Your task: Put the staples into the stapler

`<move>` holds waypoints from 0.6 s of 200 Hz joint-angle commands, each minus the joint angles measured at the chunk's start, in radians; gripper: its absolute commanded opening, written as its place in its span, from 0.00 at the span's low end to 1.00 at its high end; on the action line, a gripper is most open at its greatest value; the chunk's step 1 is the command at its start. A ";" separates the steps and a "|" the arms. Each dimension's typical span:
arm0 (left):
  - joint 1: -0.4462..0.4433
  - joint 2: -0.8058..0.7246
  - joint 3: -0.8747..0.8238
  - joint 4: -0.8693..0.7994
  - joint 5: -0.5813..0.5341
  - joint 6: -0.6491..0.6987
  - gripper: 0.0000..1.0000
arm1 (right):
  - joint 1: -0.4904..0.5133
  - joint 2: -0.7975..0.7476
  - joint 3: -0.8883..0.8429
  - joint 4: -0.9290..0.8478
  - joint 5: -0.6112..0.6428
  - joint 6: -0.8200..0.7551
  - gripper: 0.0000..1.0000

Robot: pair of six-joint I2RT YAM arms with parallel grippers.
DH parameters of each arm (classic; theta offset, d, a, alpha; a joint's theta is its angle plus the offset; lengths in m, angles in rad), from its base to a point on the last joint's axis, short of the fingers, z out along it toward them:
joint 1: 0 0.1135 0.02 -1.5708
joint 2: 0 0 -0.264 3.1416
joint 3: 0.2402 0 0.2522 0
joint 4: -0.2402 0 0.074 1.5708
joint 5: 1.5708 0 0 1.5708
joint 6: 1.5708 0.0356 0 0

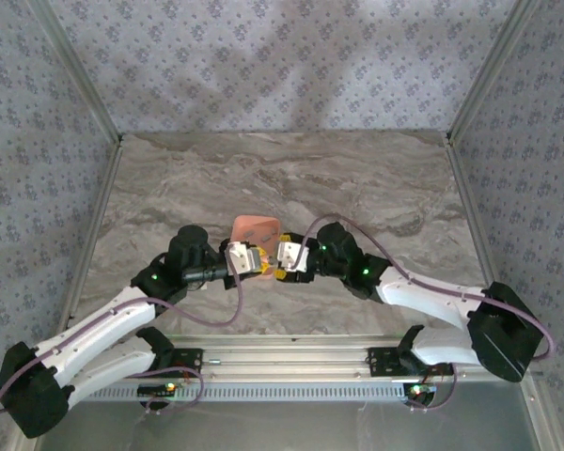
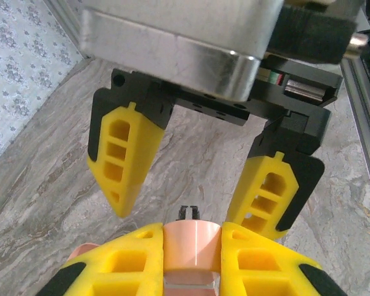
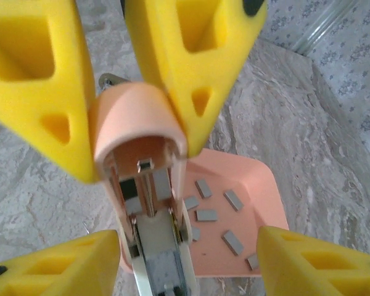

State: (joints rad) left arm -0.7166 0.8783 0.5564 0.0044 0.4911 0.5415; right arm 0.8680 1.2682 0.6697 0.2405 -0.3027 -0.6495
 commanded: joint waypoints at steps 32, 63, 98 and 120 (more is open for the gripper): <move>-0.007 -0.013 0.007 0.040 0.047 0.023 0.00 | 0.006 0.042 0.057 -0.048 -0.113 -0.032 0.55; -0.007 -0.009 0.008 0.051 0.056 0.027 0.00 | 0.000 0.060 0.072 -0.066 -0.154 -0.019 0.50; -0.006 -0.001 0.010 0.066 0.068 0.027 0.00 | -0.007 0.082 0.083 -0.076 -0.173 -0.017 0.40; -0.007 0.002 0.012 0.062 0.066 0.029 0.00 | -0.015 0.084 0.086 -0.078 -0.186 -0.011 0.30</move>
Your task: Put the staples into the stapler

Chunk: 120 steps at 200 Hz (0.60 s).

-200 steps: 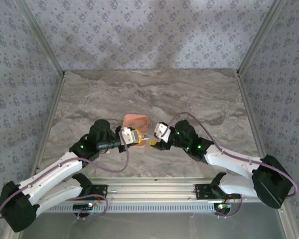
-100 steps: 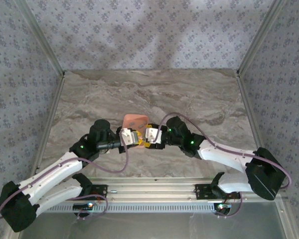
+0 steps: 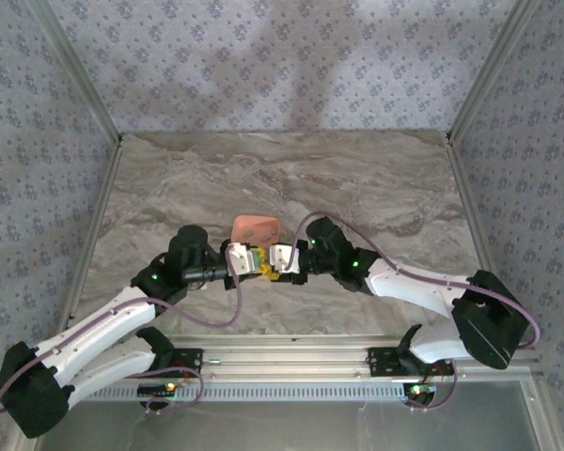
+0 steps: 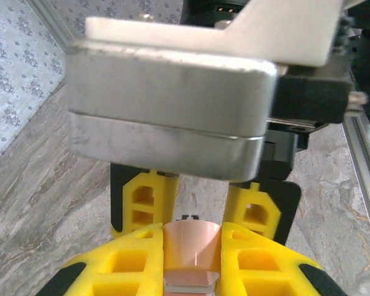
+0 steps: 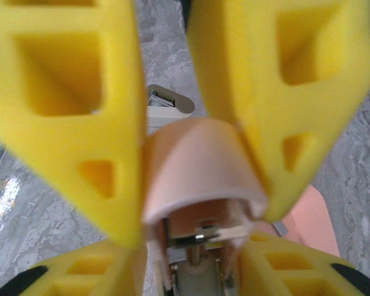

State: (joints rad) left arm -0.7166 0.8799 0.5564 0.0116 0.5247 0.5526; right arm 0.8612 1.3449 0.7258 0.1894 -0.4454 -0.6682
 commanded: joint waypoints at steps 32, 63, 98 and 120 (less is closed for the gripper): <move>-0.007 -0.011 -0.008 0.102 -0.016 -0.025 0.22 | -0.023 -0.016 -0.009 0.019 -0.011 0.049 0.19; -0.007 -0.010 -0.027 0.137 -0.150 -0.133 0.54 | -0.067 -0.068 -0.083 0.136 0.087 0.299 0.16; -0.007 0.042 -0.021 0.136 -0.413 -0.364 0.65 | -0.101 -0.111 -0.130 0.126 0.321 0.685 0.16; -0.006 0.101 -0.004 0.102 -0.595 -0.538 0.66 | -0.097 -0.103 -0.100 -0.019 0.531 0.894 0.16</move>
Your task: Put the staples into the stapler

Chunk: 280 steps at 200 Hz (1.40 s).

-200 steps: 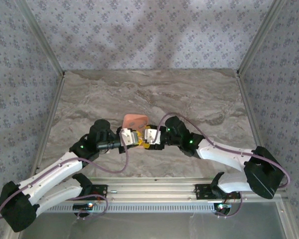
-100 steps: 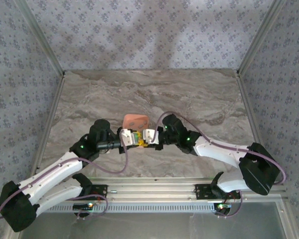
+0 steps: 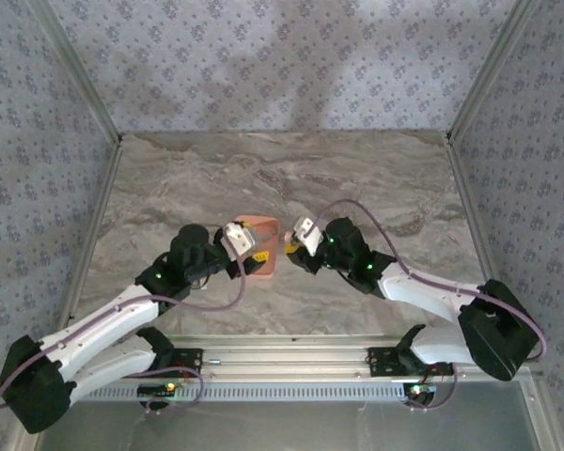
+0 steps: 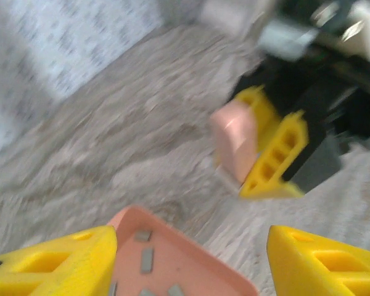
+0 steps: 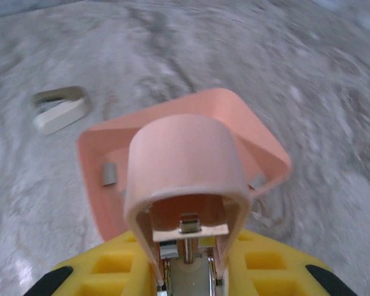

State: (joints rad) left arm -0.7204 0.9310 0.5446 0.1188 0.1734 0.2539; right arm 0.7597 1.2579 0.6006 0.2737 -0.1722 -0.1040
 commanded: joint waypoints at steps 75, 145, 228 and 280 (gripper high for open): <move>0.031 0.178 0.092 -0.215 -0.460 -0.657 0.65 | -0.005 0.233 0.294 -0.605 0.492 0.779 0.20; 0.147 0.118 0.104 -0.397 -0.414 -0.785 0.66 | -0.025 0.398 0.400 -0.636 0.474 0.859 0.20; 0.260 0.150 0.164 -0.637 -0.322 -0.856 0.65 | -0.027 0.496 0.462 -0.663 0.443 0.860 0.37; 0.306 0.193 0.198 -0.750 -0.310 -0.878 0.63 | -0.027 0.424 0.447 -0.669 0.454 0.855 0.51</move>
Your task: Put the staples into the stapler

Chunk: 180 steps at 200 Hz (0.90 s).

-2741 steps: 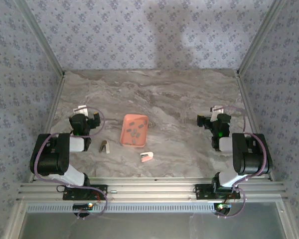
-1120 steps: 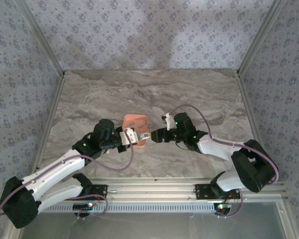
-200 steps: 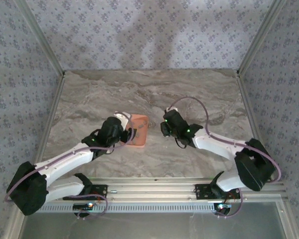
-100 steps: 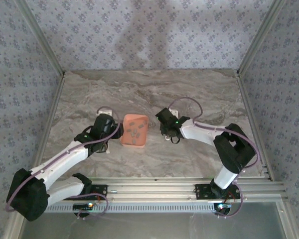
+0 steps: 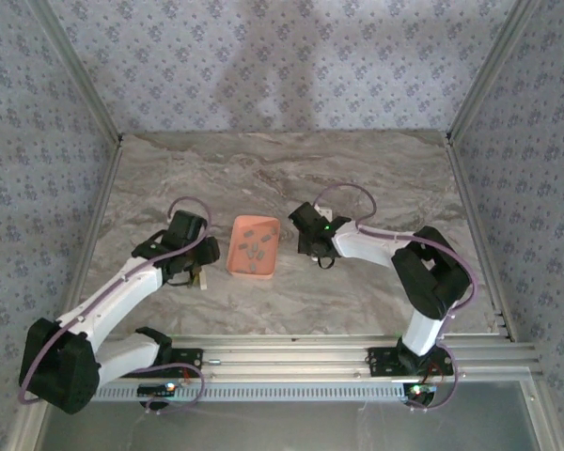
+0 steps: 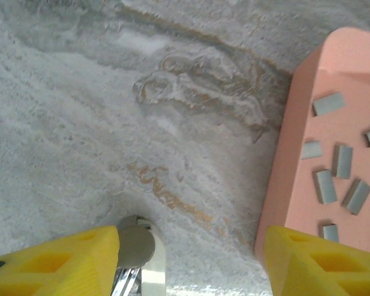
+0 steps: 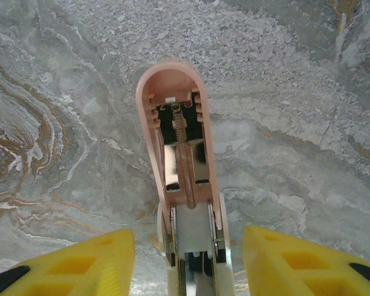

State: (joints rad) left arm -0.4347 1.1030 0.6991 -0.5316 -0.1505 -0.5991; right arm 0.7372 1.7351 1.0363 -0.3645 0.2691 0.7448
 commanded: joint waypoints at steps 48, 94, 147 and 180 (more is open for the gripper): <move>0.043 0.098 0.060 -0.139 0.046 -0.024 0.63 | 0.000 -0.141 -0.035 -0.024 0.021 -0.016 0.51; 0.051 0.141 0.059 -0.135 0.056 -0.023 0.64 | -0.007 -0.104 -0.052 -0.037 -0.032 -0.008 0.49; 0.060 0.163 0.037 -0.113 0.059 -0.021 0.64 | 0.001 -0.088 -0.084 -0.009 -0.060 0.000 0.49; 0.062 0.217 0.038 -0.113 0.054 -0.016 0.63 | 0.007 -0.105 -0.090 -0.001 -0.062 -0.014 0.49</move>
State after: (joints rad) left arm -0.3794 1.2842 0.7372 -0.6315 -0.0998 -0.6147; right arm 0.7357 1.6440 0.9581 -0.3668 0.2123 0.7406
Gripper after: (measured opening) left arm 0.634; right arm 0.495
